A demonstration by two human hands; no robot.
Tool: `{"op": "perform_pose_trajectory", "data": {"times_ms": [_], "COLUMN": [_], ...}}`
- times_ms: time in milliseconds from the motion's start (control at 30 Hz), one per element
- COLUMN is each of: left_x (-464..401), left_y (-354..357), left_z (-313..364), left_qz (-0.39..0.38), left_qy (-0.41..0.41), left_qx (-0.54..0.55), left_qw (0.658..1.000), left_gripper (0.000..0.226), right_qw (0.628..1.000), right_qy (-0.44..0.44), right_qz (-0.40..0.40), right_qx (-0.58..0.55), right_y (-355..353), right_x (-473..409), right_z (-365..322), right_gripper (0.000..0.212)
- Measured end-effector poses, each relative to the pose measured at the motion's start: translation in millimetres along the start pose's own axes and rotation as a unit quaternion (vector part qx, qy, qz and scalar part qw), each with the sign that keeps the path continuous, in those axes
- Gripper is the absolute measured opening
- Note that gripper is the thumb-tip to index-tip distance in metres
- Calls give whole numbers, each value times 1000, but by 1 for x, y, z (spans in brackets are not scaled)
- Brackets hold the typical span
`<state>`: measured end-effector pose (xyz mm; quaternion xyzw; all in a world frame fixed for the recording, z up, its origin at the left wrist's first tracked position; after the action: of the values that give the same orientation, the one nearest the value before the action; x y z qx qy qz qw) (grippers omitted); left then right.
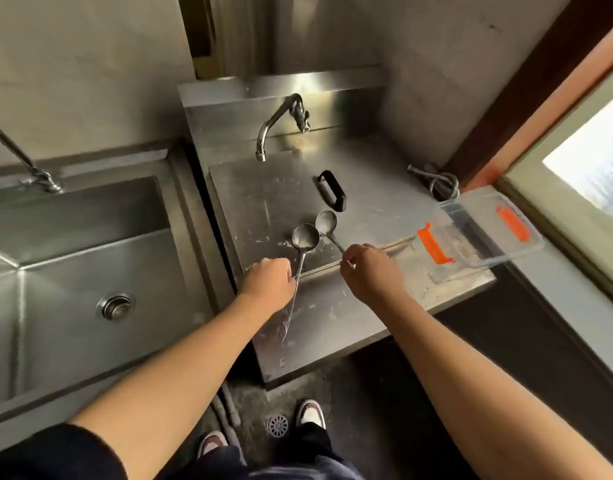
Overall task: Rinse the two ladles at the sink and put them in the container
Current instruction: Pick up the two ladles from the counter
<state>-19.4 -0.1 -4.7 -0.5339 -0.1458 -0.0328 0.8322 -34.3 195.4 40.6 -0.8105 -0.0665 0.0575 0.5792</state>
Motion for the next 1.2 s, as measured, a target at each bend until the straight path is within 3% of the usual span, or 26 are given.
{"op": "perform_pose_trajectory", "data": {"times_ms": [333,567,833,1200], "left_x": [-18,-20,-17,3], "left_y": [41,51,45,16], "left_z": [14,10,0,-4], "left_qz": [20,26,20,35], "left_qy": [-93,-113,-138,-181], "left_qx": [44,112,147,231], "left_qw": [994,987,979,955], "left_gripper": [12,9,27,20], "right_qw": [996,992,984,978], "right_qy": [43,76,135,120], "right_qz": [-78,-103,-109,-157], "right_qx": [-22,-6,-49,-59], "right_y": [46,59,57,50], "right_x": [-67,-77,-85,-99], "right_z": [37,39,39,35], "right_gripper": [29,25,18,24]}}
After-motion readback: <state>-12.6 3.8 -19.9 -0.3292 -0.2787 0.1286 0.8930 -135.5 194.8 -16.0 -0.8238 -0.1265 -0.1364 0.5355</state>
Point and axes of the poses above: each hand's wrist, its own x-axis away from the middle knuckle, its own y-axis out of the palm, z = x × y, the point moved 2 cm from there along -x, towards the middle knuckle, and after that the axes turned 6 degrees about -y, right-handed, at the moved point
